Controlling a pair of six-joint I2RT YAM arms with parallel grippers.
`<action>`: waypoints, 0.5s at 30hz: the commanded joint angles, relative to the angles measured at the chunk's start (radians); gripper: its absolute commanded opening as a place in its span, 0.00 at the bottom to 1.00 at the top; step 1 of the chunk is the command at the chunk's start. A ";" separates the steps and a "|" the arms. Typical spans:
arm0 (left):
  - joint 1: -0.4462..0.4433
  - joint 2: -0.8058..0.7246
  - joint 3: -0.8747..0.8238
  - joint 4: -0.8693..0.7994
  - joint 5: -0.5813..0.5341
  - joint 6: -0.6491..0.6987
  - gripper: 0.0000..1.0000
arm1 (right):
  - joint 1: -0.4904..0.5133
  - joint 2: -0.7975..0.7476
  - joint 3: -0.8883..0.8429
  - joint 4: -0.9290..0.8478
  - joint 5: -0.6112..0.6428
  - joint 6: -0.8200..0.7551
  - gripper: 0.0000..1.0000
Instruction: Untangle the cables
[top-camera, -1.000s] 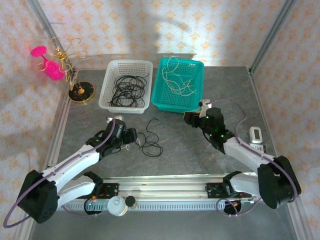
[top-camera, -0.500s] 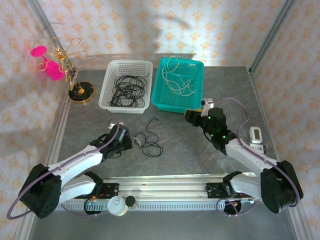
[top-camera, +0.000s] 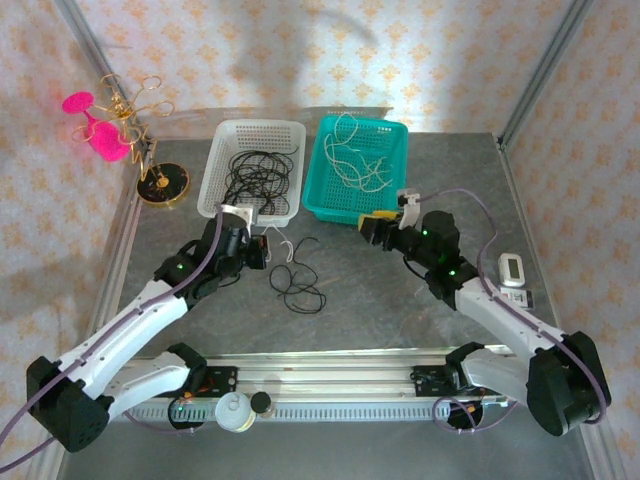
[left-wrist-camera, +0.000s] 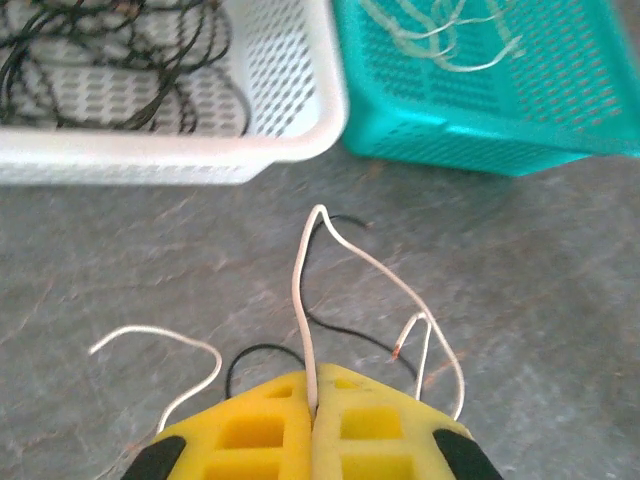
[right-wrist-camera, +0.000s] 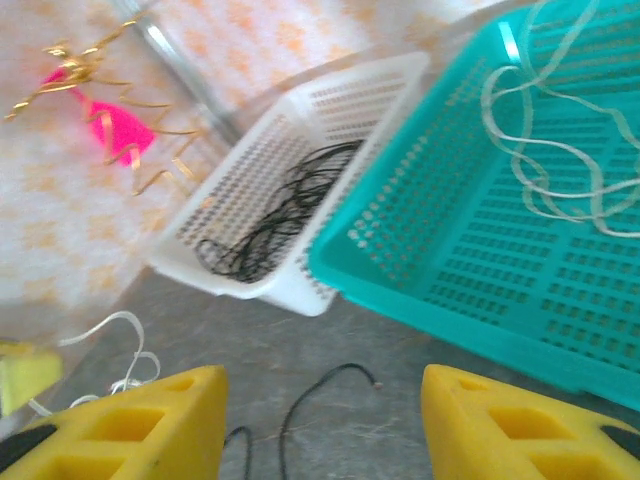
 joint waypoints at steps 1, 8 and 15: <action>-0.008 -0.028 0.060 -0.054 0.090 0.135 0.00 | 0.062 0.030 0.056 0.059 -0.130 -0.067 0.54; -0.016 -0.073 0.086 0.057 0.218 0.265 0.00 | 0.133 0.163 0.130 0.146 -0.199 0.069 0.52; -0.018 -0.099 0.080 0.137 0.322 0.330 0.00 | 0.137 0.258 0.176 0.195 -0.380 0.013 0.43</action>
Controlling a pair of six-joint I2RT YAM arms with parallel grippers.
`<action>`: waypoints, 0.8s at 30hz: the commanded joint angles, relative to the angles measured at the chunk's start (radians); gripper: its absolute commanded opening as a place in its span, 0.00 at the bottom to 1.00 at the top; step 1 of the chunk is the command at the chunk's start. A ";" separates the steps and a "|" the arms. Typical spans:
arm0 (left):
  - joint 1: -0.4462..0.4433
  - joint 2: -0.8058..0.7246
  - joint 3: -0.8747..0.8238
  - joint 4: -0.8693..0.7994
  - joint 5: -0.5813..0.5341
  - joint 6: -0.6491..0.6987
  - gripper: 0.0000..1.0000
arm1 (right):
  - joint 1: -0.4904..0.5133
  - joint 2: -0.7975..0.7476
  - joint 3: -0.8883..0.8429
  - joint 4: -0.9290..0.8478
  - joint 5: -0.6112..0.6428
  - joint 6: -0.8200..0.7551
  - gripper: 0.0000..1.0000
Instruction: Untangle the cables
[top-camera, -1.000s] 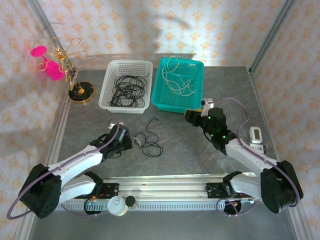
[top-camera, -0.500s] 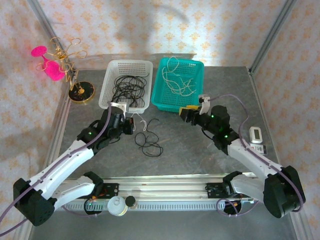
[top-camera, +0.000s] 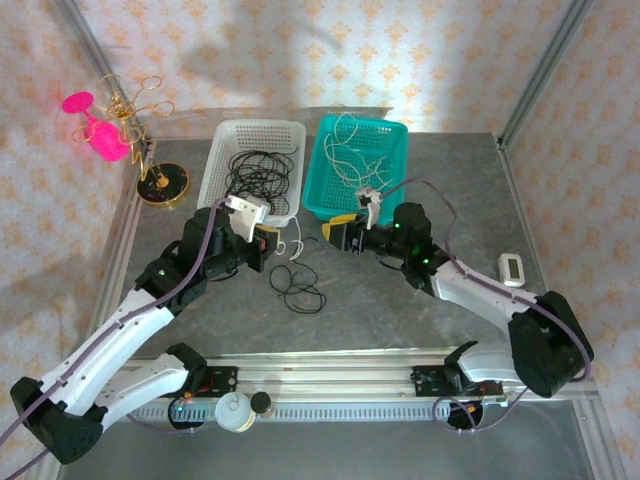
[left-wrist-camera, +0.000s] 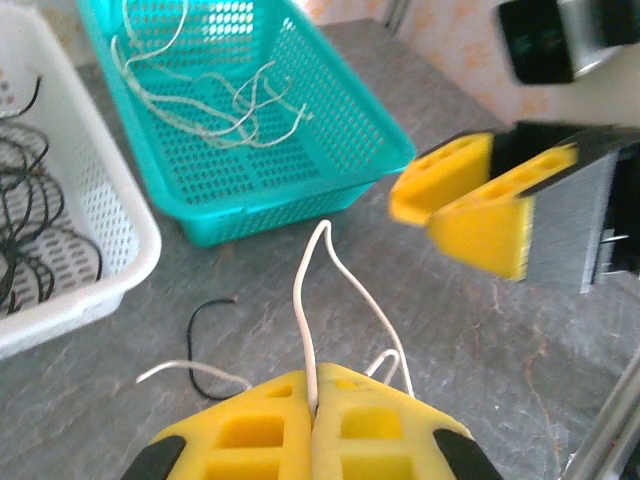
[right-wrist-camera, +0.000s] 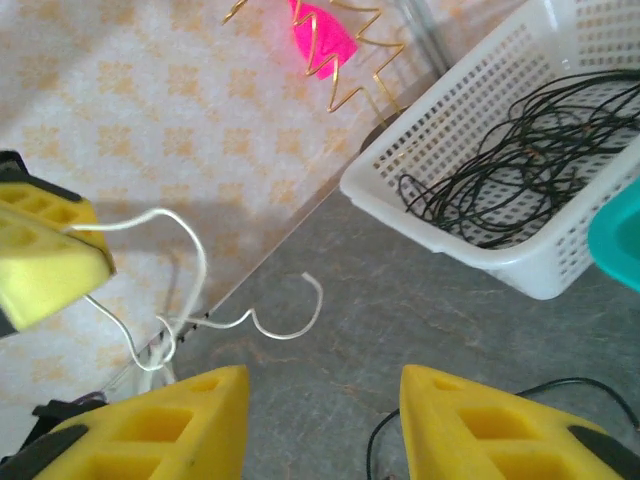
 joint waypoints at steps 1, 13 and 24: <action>-0.008 -0.008 0.021 0.062 0.065 0.067 0.00 | 0.006 0.043 0.062 0.052 -0.158 -0.035 0.42; -0.008 0.011 0.044 0.065 0.063 0.083 0.00 | 0.023 0.062 0.022 0.100 -0.349 -0.060 0.38; -0.007 0.016 0.054 0.065 0.067 0.079 0.00 | 0.046 0.110 0.058 0.103 -0.366 -0.070 0.33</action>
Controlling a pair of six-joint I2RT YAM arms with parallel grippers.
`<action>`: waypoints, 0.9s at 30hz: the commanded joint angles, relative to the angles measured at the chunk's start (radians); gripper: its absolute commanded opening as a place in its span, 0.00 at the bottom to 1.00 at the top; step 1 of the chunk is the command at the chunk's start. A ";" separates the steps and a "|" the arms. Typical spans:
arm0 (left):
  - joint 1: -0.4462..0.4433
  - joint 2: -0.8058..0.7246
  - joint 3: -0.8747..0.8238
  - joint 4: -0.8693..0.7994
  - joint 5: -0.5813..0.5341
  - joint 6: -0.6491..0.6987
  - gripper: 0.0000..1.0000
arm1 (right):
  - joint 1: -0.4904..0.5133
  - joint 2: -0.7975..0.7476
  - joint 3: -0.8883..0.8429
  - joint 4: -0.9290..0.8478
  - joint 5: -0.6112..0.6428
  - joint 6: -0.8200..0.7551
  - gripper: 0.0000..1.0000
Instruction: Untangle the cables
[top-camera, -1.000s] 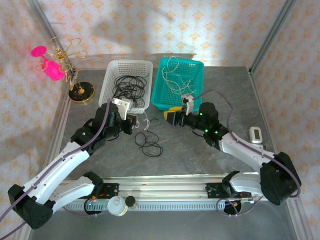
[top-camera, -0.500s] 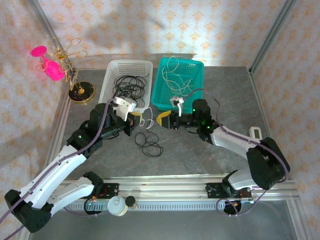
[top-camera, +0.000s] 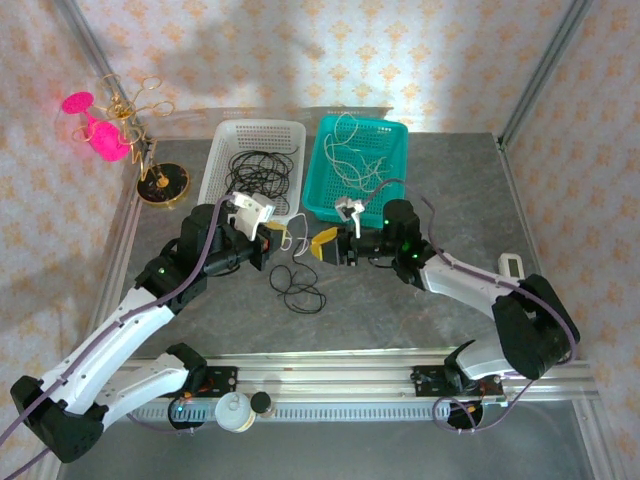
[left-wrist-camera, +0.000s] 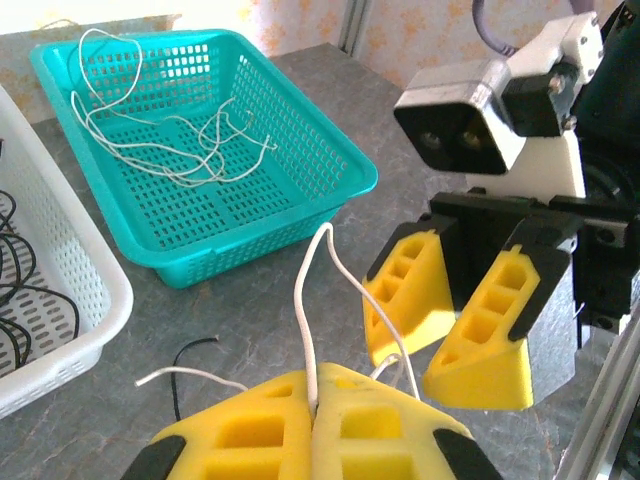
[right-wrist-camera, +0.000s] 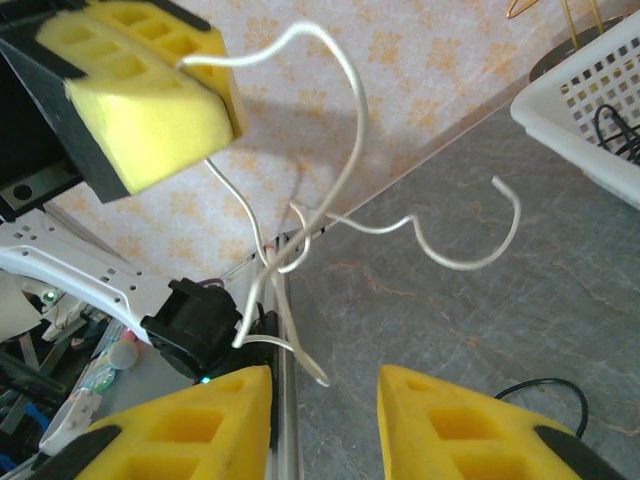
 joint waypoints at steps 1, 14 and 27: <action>-0.008 -0.002 0.034 0.026 0.012 0.010 0.00 | 0.019 0.020 0.031 0.045 -0.033 -0.019 0.33; -0.008 0.000 0.026 0.033 0.033 -0.002 0.00 | 0.021 0.034 0.046 0.087 0.026 -0.004 0.24; -0.008 0.003 0.013 0.043 0.044 -0.011 0.00 | 0.021 0.076 0.085 0.116 0.070 0.041 0.07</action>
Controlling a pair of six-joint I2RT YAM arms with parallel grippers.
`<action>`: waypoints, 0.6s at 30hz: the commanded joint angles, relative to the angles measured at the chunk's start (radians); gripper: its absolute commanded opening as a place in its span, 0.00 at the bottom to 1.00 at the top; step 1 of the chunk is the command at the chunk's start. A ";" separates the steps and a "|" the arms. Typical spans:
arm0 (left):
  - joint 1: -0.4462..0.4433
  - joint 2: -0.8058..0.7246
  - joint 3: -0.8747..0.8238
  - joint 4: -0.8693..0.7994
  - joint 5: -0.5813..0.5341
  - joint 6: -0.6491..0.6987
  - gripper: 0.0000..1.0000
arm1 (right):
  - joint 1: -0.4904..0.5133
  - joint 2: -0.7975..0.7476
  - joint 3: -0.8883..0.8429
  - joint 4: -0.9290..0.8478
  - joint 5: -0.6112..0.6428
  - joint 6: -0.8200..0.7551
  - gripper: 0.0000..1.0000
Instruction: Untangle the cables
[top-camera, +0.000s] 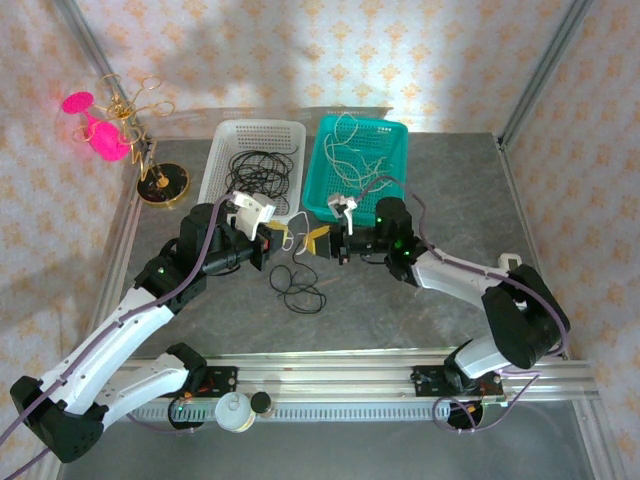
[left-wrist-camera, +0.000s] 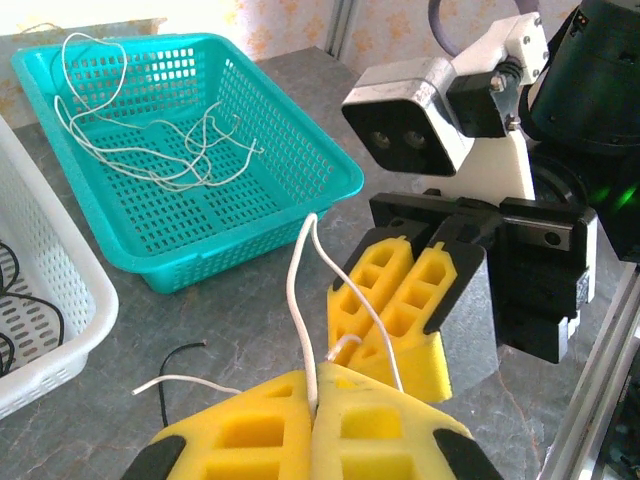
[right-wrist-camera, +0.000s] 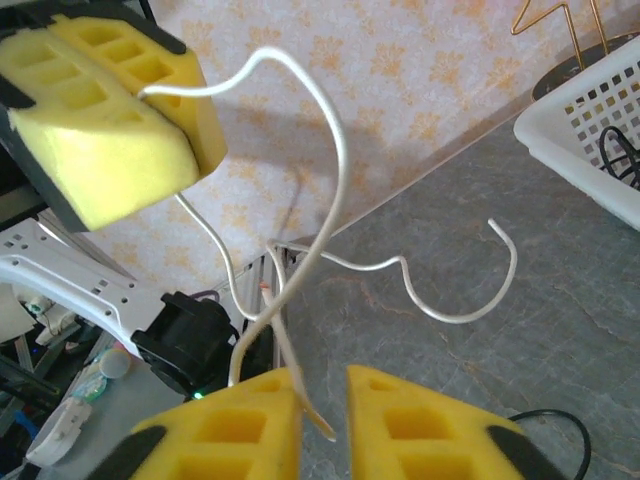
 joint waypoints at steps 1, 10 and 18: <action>-0.008 0.002 0.011 0.038 0.015 -0.009 0.00 | 0.002 0.014 0.038 0.042 0.049 0.020 0.03; -0.008 -0.035 -0.034 0.042 -0.023 -0.017 0.00 | -0.054 -0.073 0.041 -0.063 0.430 0.121 0.00; -0.009 -0.043 -0.143 0.098 -0.030 -0.063 0.00 | -0.168 -0.235 0.076 -0.203 0.877 0.356 0.00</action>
